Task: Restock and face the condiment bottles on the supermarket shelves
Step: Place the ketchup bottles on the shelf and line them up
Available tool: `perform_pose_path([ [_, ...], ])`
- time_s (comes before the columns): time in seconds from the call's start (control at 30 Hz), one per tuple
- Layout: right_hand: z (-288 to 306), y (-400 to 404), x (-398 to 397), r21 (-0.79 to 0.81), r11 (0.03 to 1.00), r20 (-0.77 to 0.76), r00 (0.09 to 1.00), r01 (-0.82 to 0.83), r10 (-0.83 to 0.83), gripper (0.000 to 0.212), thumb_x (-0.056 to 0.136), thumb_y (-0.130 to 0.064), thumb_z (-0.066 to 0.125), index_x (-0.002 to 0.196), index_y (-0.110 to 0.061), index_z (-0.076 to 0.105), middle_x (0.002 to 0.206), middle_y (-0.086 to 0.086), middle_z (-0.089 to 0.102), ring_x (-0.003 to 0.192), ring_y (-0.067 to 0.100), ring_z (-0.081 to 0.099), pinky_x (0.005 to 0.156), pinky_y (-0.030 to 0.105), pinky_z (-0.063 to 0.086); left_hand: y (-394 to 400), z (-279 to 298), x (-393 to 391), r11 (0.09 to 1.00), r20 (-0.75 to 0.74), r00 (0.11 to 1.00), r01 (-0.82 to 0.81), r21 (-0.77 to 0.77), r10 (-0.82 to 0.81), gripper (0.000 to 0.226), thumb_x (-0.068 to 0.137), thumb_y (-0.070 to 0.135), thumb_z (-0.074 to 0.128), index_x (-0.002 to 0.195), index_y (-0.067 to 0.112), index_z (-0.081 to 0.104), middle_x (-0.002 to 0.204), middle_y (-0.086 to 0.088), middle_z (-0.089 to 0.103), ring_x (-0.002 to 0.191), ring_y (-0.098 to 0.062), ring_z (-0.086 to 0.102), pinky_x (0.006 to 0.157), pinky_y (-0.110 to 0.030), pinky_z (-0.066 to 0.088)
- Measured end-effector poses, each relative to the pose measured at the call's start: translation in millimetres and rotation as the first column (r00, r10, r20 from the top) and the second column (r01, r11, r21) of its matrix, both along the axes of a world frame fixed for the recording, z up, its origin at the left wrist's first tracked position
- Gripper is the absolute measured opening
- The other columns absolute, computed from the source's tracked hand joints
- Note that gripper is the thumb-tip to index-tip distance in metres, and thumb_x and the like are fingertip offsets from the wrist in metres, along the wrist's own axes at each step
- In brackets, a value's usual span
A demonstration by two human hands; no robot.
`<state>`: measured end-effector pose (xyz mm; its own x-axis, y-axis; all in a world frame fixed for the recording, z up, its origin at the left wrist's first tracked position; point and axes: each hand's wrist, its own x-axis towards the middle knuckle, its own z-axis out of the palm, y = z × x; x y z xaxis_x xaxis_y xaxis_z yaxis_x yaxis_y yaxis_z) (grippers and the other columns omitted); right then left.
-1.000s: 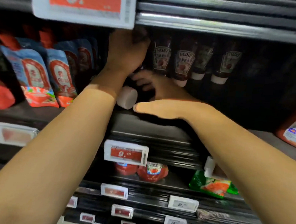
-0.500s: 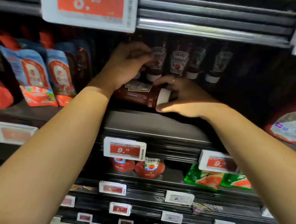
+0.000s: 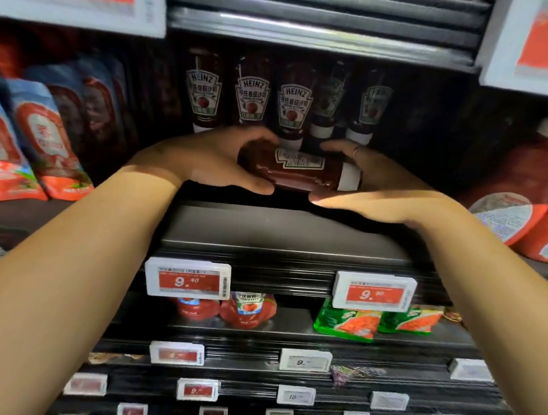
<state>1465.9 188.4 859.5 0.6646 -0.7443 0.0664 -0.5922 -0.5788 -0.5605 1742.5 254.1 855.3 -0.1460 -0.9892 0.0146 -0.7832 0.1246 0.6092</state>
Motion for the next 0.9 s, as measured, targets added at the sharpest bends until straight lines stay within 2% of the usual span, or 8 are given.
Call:
perform_pose_path([
  [0.07,0,3,7,-0.027,0.999,0.012,1.000,0.018,-0.018,0.082,0.071,-0.056,0.086,0.142,-0.041,0.049,0.130,-0.020,0.058,0.115,0.000,0.058,0.097,0.016,0.044,-3,-3,-2,0.999,-0.039,0.999,0.004,-0.043,-0.006,0.079,0.063,0.042,0.093,0.131,0.050,0.053,0.117,0.025,0.065,0.105,0.014,0.059,0.094,-0.017,0.045],
  [0.17,-1,10,12,-0.072,0.996,-0.013,0.999,0.050,-0.051,0.079,0.072,-0.048,0.088,0.141,-0.039,0.051,0.132,-0.014,0.060,0.111,0.005,0.058,0.096,0.023,0.047,-5,-5,-1,0.995,-0.131,0.991,0.015,-0.100,-0.028,0.082,0.061,0.020,0.097,0.128,0.047,0.058,0.120,0.021,0.065,0.108,0.013,0.059,0.091,-0.014,0.045],
  [0.27,-2,15,17,-0.172,0.980,-0.002,0.995,0.098,-0.100,0.086,0.068,-0.049,0.090,0.142,-0.035,0.050,0.134,-0.010,0.059,0.106,0.005,0.052,0.083,0.014,0.039,-5,-3,-2,0.977,-0.319,0.945,0.009,-0.213,-0.078,0.094,0.052,0.005,0.097,0.127,0.045,0.059,0.127,0.010,0.066,0.117,-0.003,0.063,0.100,-0.029,0.052],
  [0.37,-2,18,22,-0.206,0.968,0.099,0.987,0.141,-0.123,0.088,0.066,-0.043,0.091,0.142,-0.033,0.048,0.132,-0.007,0.057,0.108,0.006,0.052,0.084,0.013,0.037,-2,1,-9,0.941,-0.566,0.803,-0.018,-0.337,-0.187,0.106,0.042,0.005,0.096,0.135,0.037,0.053,0.121,0.000,0.069,0.117,-0.016,0.066,0.092,-0.034,0.056],
  [0.5,-4,20,28,-0.088,0.975,0.336,0.927,0.205,-0.164,0.081,0.062,-0.044,0.093,0.129,-0.036,0.049,0.109,-0.023,0.059,0.097,-0.004,0.060,0.079,0.008,0.046,-4,4,-26,0.910,-0.747,0.610,-0.102,-0.403,-0.263,0.090,0.057,-0.008,0.086,0.134,0.017,0.048,0.118,-0.001,0.072,0.110,-0.016,0.068,0.088,-0.032,0.056],
  [0.67,-12,26,41,-0.099,0.953,0.484,0.850,0.288,-0.206,0.074,0.056,-0.058,0.090,0.113,-0.039,0.048,0.092,-0.030,0.056,0.082,-0.029,0.051,0.068,-0.007,0.038,-9,3,-36,0.919,-0.796,0.548,-0.117,-0.376,-0.256,0.066,0.079,-0.009,0.070,0.138,0.006,0.046,0.119,-0.001,0.072,0.116,-0.018,0.065,0.096,-0.037,0.052],
  [0.83,-19,22,42,-0.056,0.958,0.458,0.860,0.282,-0.226,0.086,0.056,-0.057,0.093,0.126,-0.030,0.052,0.098,-0.026,0.058,0.087,-0.015,0.054,0.067,-0.004,0.039,-11,-2,-40,0.938,-0.777,0.581,-0.062,-0.340,-0.243,0.072,0.084,0.001,0.073,0.147,0.016,0.042,0.125,-0.008,0.071,0.122,-0.024,0.063,0.097,-0.039,0.052],
  [0.9,-20,19,41,-0.048,0.957,0.447,0.863,0.287,-0.236,0.092,0.056,-0.055,0.094,0.131,-0.026,0.050,0.109,-0.019,0.062,0.096,-0.003,0.060,0.073,0.002,0.041,-13,-3,-45,0.949,-0.777,0.595,-0.077,-0.306,-0.203,0.070,0.085,0.008,0.073,0.145,0.024,0.040,0.120,-0.006,0.073,0.119,-0.025,0.065,0.095,-0.041,0.054],
])
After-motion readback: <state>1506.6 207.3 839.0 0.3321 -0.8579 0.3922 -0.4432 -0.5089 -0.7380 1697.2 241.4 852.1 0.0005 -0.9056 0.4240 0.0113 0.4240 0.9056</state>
